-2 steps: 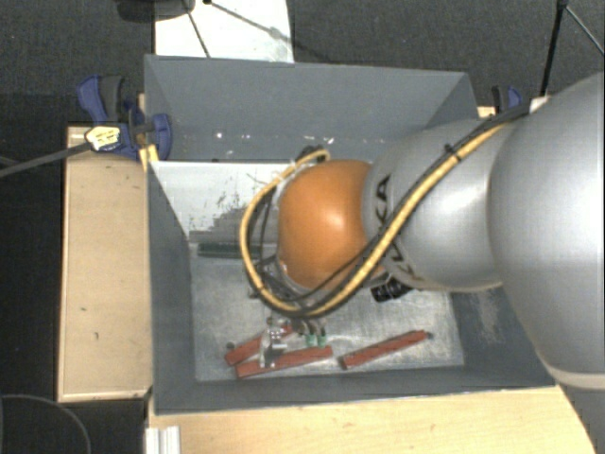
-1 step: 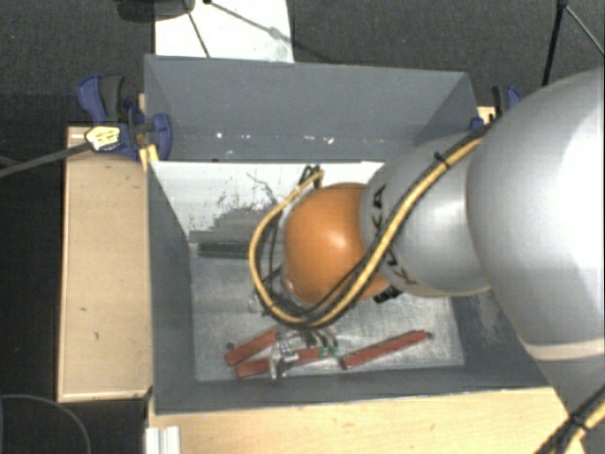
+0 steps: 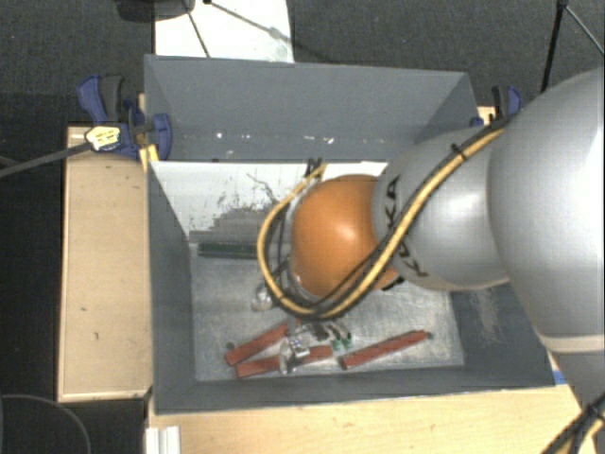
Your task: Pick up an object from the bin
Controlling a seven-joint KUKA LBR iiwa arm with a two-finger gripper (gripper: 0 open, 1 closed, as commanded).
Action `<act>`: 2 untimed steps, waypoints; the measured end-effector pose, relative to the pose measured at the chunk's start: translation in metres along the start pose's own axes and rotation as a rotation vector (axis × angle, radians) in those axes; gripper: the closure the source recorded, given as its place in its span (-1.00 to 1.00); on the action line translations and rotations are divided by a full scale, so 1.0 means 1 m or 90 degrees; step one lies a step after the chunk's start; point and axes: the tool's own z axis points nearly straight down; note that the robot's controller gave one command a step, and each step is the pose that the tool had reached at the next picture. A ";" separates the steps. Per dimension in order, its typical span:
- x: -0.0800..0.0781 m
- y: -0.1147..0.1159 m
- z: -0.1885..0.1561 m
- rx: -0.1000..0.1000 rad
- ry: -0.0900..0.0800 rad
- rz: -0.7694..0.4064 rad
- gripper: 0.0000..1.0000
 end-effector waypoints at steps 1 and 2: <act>-0.002 -0.001 -0.042 0.000 -0.003 -0.005 -1.00; -0.012 -0.010 0.022 0.000 -0.003 -0.115 -1.00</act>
Offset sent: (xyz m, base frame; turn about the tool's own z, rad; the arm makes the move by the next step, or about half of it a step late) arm 0.0134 -0.0088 -0.0306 -0.1848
